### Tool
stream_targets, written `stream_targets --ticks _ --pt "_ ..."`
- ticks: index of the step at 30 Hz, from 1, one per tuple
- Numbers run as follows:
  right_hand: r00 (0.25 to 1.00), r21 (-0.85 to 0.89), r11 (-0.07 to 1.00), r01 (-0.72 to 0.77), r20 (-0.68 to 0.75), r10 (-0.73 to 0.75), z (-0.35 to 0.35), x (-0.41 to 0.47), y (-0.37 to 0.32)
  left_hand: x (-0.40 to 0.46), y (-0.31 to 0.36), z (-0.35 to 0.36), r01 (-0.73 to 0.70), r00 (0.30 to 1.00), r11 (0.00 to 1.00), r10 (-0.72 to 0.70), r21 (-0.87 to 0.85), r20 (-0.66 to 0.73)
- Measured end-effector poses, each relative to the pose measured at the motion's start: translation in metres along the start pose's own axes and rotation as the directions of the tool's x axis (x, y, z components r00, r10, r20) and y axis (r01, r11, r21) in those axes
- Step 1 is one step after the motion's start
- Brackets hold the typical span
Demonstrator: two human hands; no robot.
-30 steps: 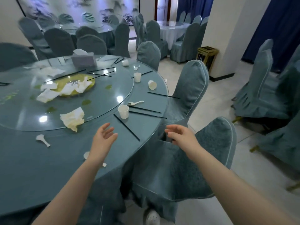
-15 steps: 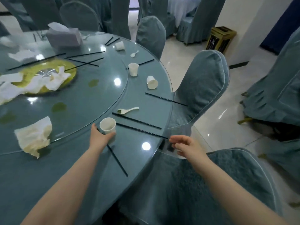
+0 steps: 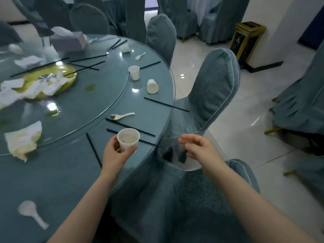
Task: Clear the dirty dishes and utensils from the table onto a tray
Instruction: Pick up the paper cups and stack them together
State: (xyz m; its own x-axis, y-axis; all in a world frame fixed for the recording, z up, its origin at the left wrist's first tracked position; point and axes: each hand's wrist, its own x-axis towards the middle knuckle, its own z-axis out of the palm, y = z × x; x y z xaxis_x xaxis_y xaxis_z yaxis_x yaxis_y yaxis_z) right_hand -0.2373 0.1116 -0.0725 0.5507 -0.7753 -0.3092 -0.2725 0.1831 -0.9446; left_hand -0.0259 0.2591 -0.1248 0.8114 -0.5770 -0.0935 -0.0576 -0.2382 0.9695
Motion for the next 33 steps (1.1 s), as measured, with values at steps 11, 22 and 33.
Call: stream_targets --ticks 11,22,33 --pt "0.98 0.066 0.983 0.173 0.089 -0.178 -0.188 -0.075 -0.028 -0.159 0.088 0.132 -0.068 0.996 0.985 0.077 -0.16 0.049" --pt "0.969 -0.016 0.982 0.19 0.167 -0.184 -0.266 0.004 -0.056 -0.135 0.121 0.205 -0.066 0.998 0.988 0.069 -0.138 0.012" --pt "0.905 -0.176 0.925 0.336 0.332 -0.266 -0.257 0.161 -0.1 -0.031 0.129 0.247 0.027 0.986 0.986 -0.054 -0.167 -0.16"
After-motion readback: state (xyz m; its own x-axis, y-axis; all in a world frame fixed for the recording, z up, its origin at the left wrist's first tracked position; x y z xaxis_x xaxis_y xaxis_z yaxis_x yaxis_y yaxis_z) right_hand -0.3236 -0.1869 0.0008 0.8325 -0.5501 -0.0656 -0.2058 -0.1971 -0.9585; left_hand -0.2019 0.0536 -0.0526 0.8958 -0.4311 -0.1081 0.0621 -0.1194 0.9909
